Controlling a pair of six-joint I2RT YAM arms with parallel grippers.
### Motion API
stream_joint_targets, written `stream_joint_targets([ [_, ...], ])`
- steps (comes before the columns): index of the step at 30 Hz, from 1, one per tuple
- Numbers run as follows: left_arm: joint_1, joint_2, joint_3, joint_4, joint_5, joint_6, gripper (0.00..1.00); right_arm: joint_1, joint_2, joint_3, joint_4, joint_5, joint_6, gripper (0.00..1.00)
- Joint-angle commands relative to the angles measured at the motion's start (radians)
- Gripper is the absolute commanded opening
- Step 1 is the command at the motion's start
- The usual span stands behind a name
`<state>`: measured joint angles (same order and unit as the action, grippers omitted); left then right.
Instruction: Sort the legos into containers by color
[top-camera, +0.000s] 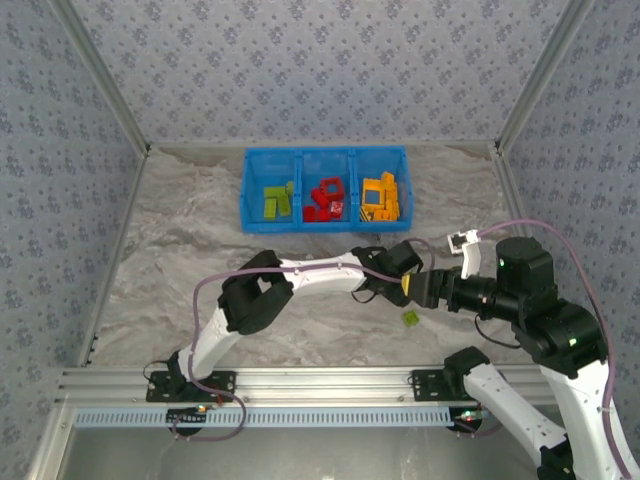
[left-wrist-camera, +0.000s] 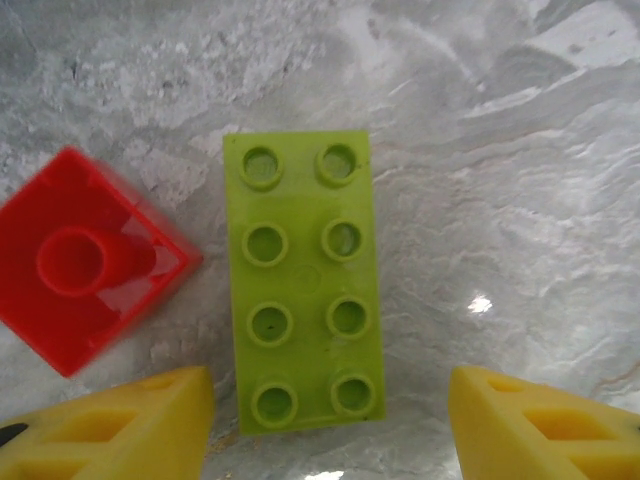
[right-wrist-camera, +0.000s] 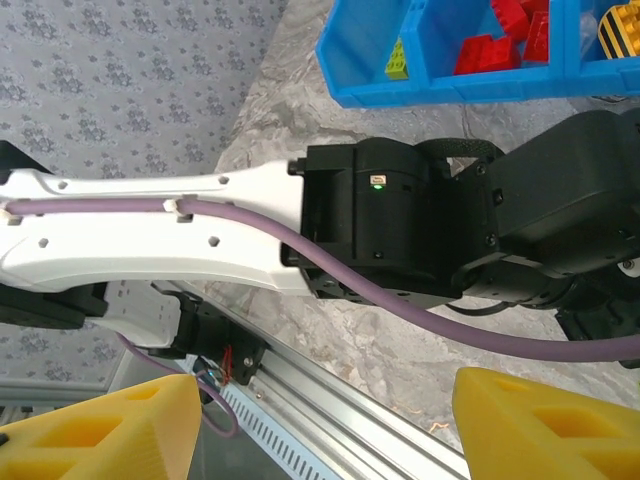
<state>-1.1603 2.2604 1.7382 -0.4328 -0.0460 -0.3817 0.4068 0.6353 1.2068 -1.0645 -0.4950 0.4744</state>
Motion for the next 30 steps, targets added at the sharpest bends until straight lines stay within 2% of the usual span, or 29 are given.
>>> stream_joint_targets([
  [1,0.001,0.014,0.039,-0.041,-0.036,0.018,0.64,0.007,-0.007,-0.006,0.024,-0.022,0.014,0.70],
  [5,-0.001,0.034,0.061,-0.053,-0.040,0.021,0.64,0.007,-0.006,-0.042,0.030,-0.022,0.014,0.70],
  [13,0.001,0.131,0.177,-0.110,-0.063,0.045,0.56,0.007,-0.010,-0.044,0.019,-0.005,0.010,0.69],
  [18,-0.002,0.139,0.196,-0.120,-0.079,0.057,0.36,0.007,-0.013,-0.047,0.018,-0.001,0.007,0.69],
  [20,-0.009,0.110,0.169,-0.107,-0.099,0.066,0.29,0.006,-0.013,-0.048,0.024,0.001,0.001,0.69],
  [23,-0.030,0.047,0.115,-0.092,-0.140,0.075,0.25,0.006,-0.007,-0.052,0.038,0.007,-0.006,0.68],
  [30,-0.054,-0.253,-0.140,-0.033,-0.218,-0.016,0.23,0.004,-0.001,-0.023,0.070,0.031,-0.026,0.67],
])
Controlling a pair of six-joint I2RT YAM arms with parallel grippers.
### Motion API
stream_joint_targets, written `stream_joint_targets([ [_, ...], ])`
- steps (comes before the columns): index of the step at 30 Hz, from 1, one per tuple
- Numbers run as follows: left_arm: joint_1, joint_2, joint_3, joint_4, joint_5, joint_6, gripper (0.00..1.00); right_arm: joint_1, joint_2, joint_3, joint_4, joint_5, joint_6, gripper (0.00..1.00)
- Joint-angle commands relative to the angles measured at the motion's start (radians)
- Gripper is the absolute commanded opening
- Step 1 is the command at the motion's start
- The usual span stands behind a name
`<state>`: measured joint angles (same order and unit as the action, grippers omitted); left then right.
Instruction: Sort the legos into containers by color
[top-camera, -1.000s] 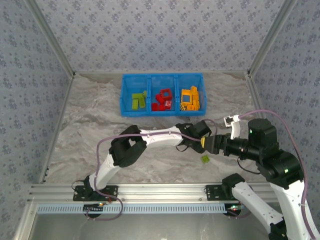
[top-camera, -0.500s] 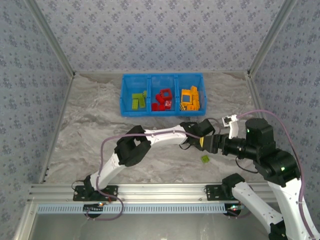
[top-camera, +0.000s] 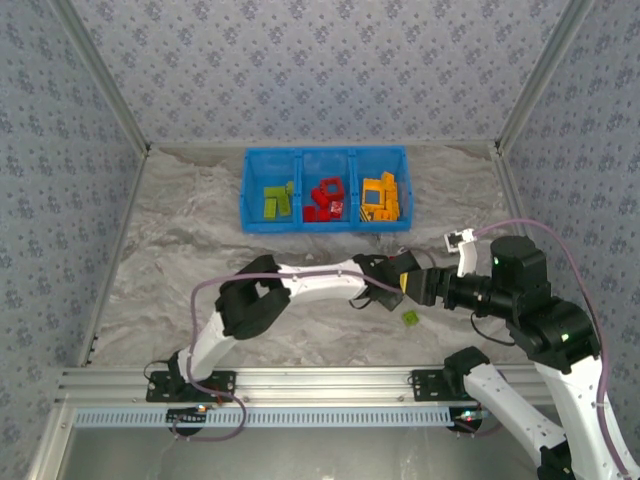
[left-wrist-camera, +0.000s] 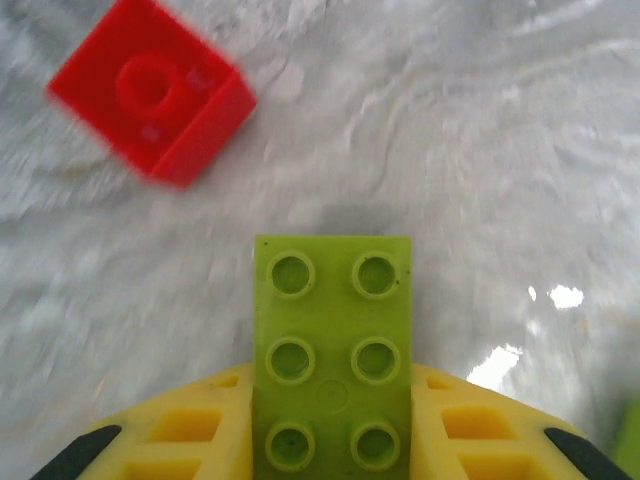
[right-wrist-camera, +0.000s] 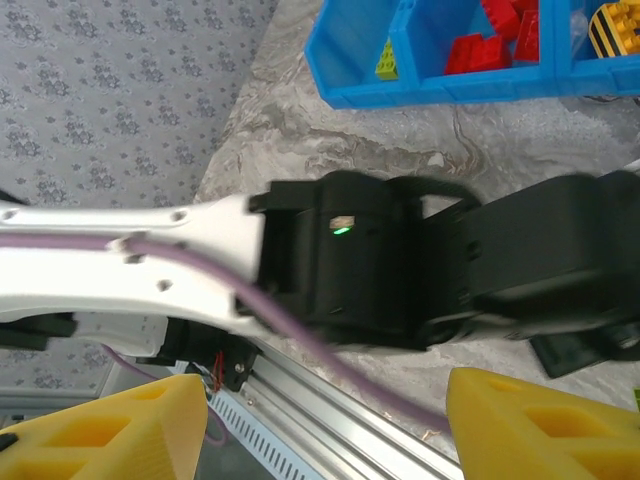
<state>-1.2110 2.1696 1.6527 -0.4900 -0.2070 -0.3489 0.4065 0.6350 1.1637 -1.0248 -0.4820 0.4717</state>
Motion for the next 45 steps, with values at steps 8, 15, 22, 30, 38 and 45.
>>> stream_joint_targets([
  [8,0.096,-0.588,-0.294,-0.059,-0.137,-0.146,0.23,0.008,0.052,0.044,0.082,0.010,-0.034,0.65],
  [15,0.416,-0.742,-0.315,-0.122,-0.055,-0.091,0.23,0.195,0.205,0.037,0.280,0.146,-0.032,0.64],
  [22,0.677,-0.550,-0.154,-0.137,0.019,-0.014,0.24,0.509,0.421,0.041,0.693,0.466,-0.102,0.61],
  [30,0.803,-0.238,0.114,-0.182,0.039,-0.005,0.24,0.650,0.728,0.191,0.937,0.654,-0.214,0.62],
  [38,0.811,0.040,0.409,-0.249,-0.024,0.032,0.23,0.639,0.792,0.232,0.928,0.677,-0.178,0.62],
  [45,0.812,0.168,0.537,-0.312,-0.106,0.046,0.22,0.600,0.747,0.165,0.914,0.661,-0.127,0.62],
])
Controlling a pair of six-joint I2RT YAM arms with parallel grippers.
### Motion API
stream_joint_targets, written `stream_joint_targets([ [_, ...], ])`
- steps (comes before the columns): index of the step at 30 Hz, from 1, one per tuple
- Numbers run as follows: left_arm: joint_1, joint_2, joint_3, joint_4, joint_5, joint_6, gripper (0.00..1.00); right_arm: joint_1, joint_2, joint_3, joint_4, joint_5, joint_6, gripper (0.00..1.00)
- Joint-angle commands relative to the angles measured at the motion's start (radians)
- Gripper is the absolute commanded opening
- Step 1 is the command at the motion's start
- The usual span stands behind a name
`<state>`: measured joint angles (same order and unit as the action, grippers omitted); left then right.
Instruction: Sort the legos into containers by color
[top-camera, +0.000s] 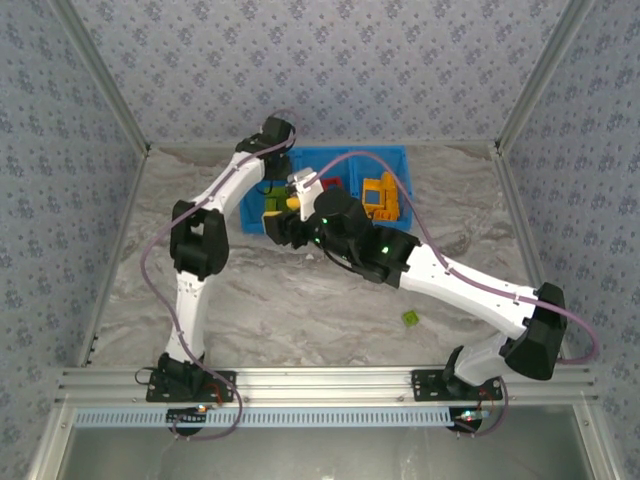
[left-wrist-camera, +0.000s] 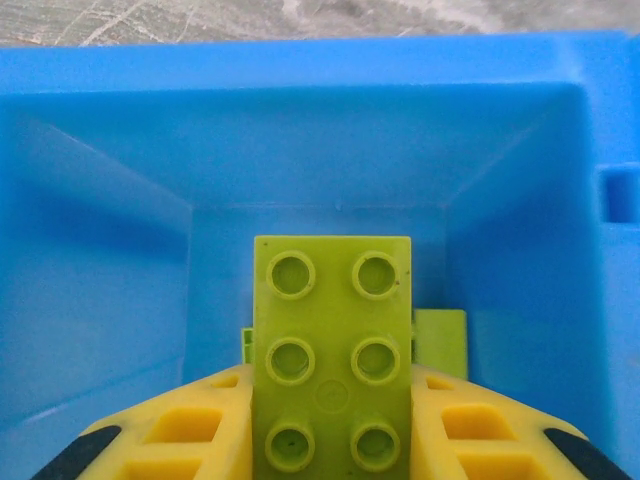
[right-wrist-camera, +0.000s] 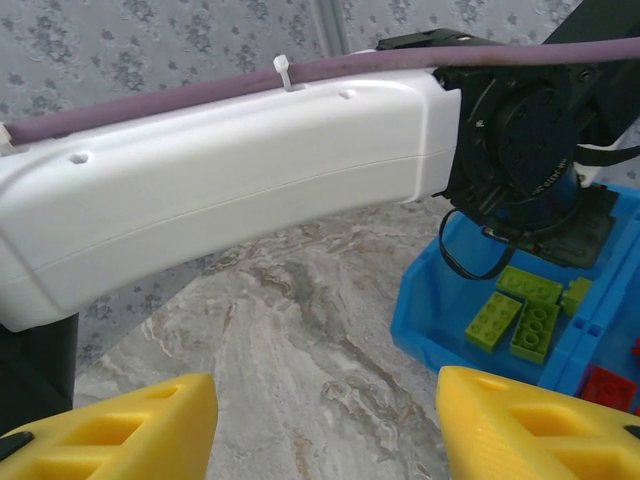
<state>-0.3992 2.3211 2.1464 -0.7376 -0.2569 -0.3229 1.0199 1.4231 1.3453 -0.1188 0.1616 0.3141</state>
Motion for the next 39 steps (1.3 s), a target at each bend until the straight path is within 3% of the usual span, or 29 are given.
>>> stream_joint_targets([
  [1,0.000,0.019,0.034,-0.061,-0.063,0.021,0.22,-0.018,-0.046,-0.027,0.008,0.016,0.037,0.62],
  [17,0.007,0.129,0.078,-0.076,-0.136,0.048,0.27,-0.087,-0.105,-0.117,-0.013,-0.023,0.086,0.62],
  [23,0.007,0.114,0.086,-0.088,-0.141,0.045,0.48,-0.107,-0.131,-0.141,-0.036,-0.021,0.089,0.63],
  [26,0.002,0.058,0.061,-0.073,-0.141,0.038,0.56,-0.130,-0.162,-0.186,-0.072,0.005,0.103,0.63],
  [31,-0.020,-0.075,0.016,-0.040,-0.113,0.030,0.58,-0.198,-0.218,-0.223,-0.226,0.079,0.147,0.62],
  [36,-0.076,-0.272,-0.085,0.015,-0.096,0.000,0.60,-0.377,-0.244,-0.269,-0.455,0.031,0.230,0.64],
  [39,-0.116,-0.442,-0.255,0.114,-0.040,-0.043,0.60,-0.466,-0.244,-0.322,-0.541,-0.013,0.212,0.64],
])
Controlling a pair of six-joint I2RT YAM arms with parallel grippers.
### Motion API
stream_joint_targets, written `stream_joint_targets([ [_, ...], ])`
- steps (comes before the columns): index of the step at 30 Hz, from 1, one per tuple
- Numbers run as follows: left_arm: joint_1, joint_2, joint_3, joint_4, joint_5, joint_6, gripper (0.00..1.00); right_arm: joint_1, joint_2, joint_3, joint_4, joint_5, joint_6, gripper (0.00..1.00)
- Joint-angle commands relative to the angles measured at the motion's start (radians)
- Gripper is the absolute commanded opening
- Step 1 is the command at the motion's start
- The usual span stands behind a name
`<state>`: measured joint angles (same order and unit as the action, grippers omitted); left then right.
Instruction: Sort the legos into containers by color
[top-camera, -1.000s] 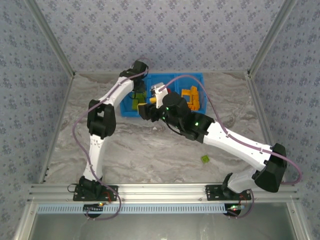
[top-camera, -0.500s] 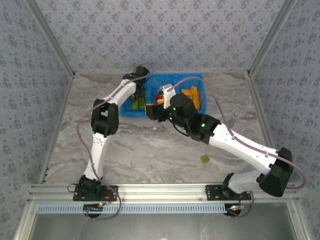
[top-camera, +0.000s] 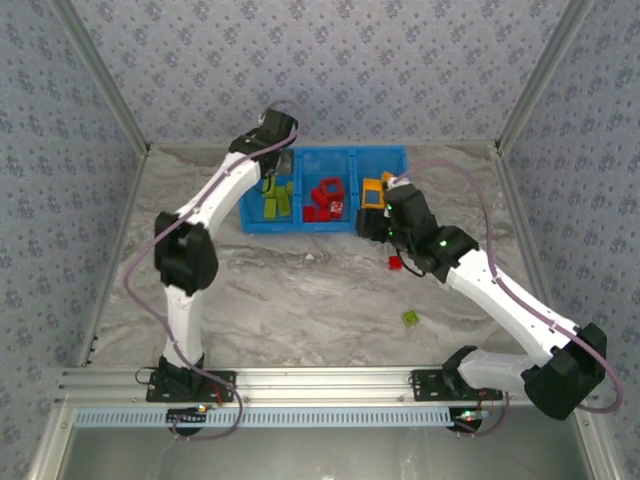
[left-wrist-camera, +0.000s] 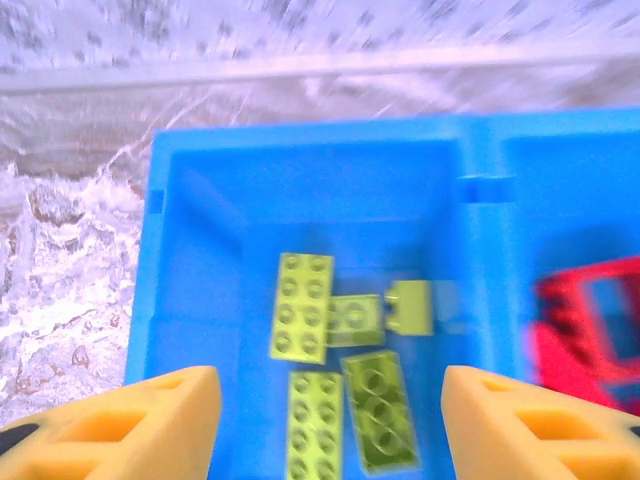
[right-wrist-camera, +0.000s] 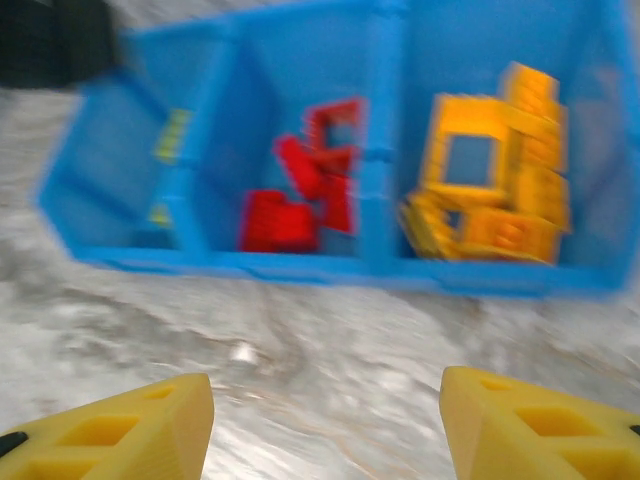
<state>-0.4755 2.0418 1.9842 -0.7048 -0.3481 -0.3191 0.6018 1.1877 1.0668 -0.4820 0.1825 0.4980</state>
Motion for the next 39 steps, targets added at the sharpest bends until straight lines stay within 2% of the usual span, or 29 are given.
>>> stream_joint_targets([
  [1,-0.058,-0.232,-0.172,0.125,0.073,-0.059,0.60,-0.076,-0.003,-0.064,-0.194,-0.053,0.017,0.65],
  [4,-0.120,-0.444,-0.401,0.255,0.153,-0.119,0.61,-0.153,0.036,-0.103,-0.210,-0.119,-0.009,0.63],
  [9,-0.336,-0.716,-0.724,0.423,0.190,-0.170,0.61,-0.213,0.166,-0.107,-0.188,-0.174,-0.055,0.63],
  [14,-0.587,-0.883,-0.944,0.503,0.081,-0.220,0.61,-0.229,0.327,-0.063,-0.163,-0.163,-0.082,0.63],
  [17,-0.716,-0.917,-1.014,0.529,-0.007,-0.243,0.61,-0.230,0.398,-0.056,-0.135,-0.162,-0.085,0.62],
  [20,-0.802,-0.907,-1.040,0.528,-0.080,-0.273,0.61,-0.230,0.457,-0.047,-0.123,-0.147,-0.089,0.60],
  [24,-0.855,-0.880,-1.049,0.547,-0.121,-0.301,0.61,-0.231,0.498,-0.042,-0.082,-0.134,-0.097,0.56],
  [30,-0.886,-0.849,-1.041,0.553,-0.130,-0.304,0.61,-0.235,0.566,-0.014,-0.066,-0.117,-0.105,0.51],
  [37,-0.888,-0.861,-1.055,0.544,-0.157,-0.318,0.60,-0.215,0.561,-0.019,-0.061,-0.082,-0.107,0.33],
  [39,-0.888,-0.872,-1.038,0.512,-0.189,-0.322,0.60,-0.179,0.517,-0.032,-0.075,-0.055,-0.102,0.32],
])
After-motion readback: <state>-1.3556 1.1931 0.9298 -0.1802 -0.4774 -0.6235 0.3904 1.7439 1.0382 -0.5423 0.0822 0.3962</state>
